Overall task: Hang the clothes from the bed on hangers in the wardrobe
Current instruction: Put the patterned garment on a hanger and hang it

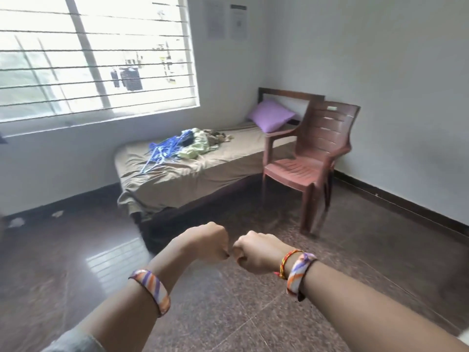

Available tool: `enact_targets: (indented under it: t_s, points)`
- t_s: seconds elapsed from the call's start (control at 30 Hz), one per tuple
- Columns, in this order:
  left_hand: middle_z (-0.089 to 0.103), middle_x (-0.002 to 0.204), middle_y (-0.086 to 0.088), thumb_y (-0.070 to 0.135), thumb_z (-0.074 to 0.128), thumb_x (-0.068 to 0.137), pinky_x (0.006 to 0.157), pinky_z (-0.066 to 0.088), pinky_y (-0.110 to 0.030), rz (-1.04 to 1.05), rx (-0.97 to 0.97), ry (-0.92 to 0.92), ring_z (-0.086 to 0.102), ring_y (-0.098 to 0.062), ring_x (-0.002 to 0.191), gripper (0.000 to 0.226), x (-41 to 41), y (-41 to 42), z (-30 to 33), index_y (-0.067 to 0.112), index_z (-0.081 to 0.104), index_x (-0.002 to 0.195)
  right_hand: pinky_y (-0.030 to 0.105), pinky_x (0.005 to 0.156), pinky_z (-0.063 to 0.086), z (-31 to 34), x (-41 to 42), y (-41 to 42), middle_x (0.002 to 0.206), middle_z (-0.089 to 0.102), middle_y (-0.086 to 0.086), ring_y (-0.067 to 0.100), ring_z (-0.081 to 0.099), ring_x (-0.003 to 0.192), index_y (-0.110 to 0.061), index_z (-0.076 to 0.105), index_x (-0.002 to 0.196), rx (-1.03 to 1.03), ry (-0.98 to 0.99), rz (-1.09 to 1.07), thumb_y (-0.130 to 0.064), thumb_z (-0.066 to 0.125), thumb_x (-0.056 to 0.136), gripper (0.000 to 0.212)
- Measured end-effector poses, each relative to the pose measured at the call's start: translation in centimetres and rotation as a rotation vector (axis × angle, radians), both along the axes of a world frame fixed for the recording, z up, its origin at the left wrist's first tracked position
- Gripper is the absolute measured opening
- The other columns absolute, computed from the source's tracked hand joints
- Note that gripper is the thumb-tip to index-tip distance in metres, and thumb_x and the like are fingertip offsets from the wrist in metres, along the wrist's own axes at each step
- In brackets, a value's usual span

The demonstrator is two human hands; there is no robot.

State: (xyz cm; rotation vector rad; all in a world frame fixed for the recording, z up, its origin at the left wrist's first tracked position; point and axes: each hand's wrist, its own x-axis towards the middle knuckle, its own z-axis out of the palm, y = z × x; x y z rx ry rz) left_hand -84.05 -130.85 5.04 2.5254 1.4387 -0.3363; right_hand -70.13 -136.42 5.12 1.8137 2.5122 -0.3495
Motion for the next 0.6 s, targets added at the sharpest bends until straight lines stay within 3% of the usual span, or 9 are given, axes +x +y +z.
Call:
enact_targets:
  t_s: [0.23,0.4,0.47,0.6]
  points:
    - [0.07,0.097,-0.003,0.028,0.058,0.083,0.081,0.053,-0.035,-0.01,-0.043,0.087,0.063,-0.023,0.089,0.023,-3.7,8.0,-1.3,0.016,0.071,0.097,0.03,0.073,0.04,-1.5,-3.3,10.5,0.113,0.062,0.011,0.033,0.06,0.101,-0.021,0.066,0.108,0.014,-0.095,0.214,-0.014,0.047,0.089,0.028]
    - [0.067,0.102,-0.005,0.025,0.055,0.084,0.074,0.05,-0.028,0.018,-0.022,0.174,0.063,-0.027,0.093,0.024,-3.4,19.1,-2.8,0.014,0.068,0.101,0.034,0.074,0.039,-4.2,-2.3,22.0,0.114,0.061,0.015,0.035,0.06,0.103,-0.009,0.062,0.11,0.117,-0.373,0.35,-0.005,0.045,0.091,0.026]
    - [0.063,0.109,-0.007,0.024,0.054,0.087,0.07,0.043,-0.029,0.023,0.003,0.267,0.062,-0.029,0.098,0.025,-3.4,23.2,-3.4,0.014,0.066,0.107,0.035,0.073,0.04,-5.2,-1.8,26.6,0.113,0.062,0.015,0.036,0.061,0.103,-0.005,0.062,0.109,0.108,-0.454,0.396,-0.002,0.043,0.091,0.027]
    - [0.062,0.112,-0.011,0.021,0.052,0.089,0.07,0.043,-0.031,-0.008,0.022,0.331,0.061,-0.031,0.1,0.026,-4.9,30.8,-5.1,0.01,0.064,0.11,0.034,0.07,0.04,-6.6,-1.4,34.8,0.111,0.064,0.018,0.037,0.062,0.101,0.0,0.062,0.105,0.043,-0.571,0.494,0.002,0.041,0.088,0.028]
